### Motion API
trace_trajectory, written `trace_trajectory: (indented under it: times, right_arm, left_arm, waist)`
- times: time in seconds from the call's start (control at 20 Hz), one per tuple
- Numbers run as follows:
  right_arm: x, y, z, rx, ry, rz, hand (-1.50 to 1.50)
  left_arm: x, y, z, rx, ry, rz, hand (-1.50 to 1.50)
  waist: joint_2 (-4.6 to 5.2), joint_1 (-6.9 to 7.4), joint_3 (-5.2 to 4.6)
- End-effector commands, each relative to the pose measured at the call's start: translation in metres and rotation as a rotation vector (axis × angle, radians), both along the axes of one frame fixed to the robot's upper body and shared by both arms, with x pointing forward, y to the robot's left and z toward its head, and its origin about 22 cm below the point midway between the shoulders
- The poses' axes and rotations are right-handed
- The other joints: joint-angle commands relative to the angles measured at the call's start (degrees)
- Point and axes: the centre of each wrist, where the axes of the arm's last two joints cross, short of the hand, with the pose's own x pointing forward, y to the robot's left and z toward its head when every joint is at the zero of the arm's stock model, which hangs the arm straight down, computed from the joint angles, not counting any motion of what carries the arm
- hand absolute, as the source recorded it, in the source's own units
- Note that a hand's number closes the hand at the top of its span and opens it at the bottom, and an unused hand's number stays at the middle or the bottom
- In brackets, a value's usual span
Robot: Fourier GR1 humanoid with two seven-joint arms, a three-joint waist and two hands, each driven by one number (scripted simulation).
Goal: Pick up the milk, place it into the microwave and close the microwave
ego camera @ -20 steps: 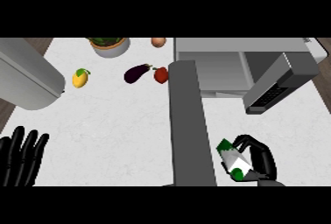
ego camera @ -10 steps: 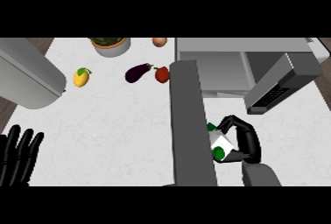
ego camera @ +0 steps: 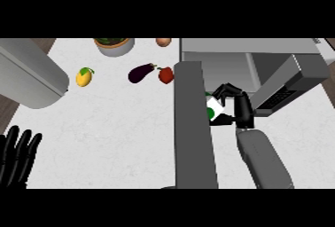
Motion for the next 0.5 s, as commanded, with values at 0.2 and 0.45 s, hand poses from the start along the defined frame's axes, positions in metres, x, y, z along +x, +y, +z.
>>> trace_trajectory:
  times: [0.2,0.45]
  right_arm:
    - [0.045,-0.014,0.012,-0.121,0.028,-0.108,1.50]
    - [0.067,-0.035,0.038,-0.166,0.029,-0.233,1.50]
  left_arm:
    - [0.005,-0.006,-0.002,-0.011,-0.007,-0.015,-1.50]
    - [0.009,0.000,0.001,-0.014,-0.019,-0.056,-1.50]
  waist:
    - [0.44,1.09,0.08]
    - [1.31,2.80,0.16]
